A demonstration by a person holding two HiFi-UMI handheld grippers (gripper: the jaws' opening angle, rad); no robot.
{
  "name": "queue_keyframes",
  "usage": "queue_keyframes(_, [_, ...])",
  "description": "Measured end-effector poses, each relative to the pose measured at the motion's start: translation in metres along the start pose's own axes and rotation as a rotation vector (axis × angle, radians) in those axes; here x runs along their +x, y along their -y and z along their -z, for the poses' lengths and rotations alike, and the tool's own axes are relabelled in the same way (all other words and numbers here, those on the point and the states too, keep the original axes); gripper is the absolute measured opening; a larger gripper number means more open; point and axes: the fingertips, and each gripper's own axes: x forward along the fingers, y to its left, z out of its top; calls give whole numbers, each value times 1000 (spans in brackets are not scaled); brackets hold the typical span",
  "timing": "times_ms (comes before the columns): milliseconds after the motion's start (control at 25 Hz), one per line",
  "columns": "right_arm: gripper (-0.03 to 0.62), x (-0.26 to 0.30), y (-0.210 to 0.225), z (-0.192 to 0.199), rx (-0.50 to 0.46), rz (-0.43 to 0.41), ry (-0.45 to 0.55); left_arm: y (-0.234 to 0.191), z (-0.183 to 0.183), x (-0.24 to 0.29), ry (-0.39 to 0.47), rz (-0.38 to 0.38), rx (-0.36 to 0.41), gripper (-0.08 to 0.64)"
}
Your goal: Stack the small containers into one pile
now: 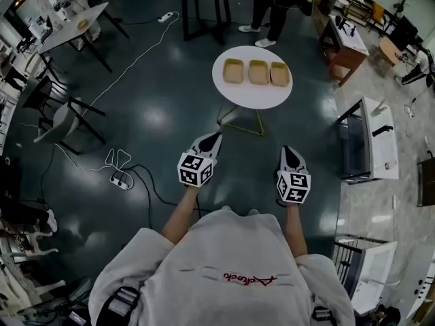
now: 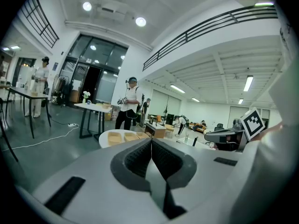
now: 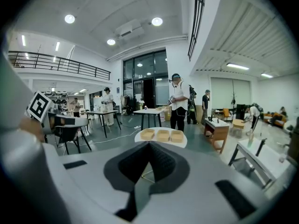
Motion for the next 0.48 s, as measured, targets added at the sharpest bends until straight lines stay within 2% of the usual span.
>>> queue_keyframes(480, [20, 2, -1, 14, 8, 31, -32, -10, 3, 7, -7, 26, 2, 11])
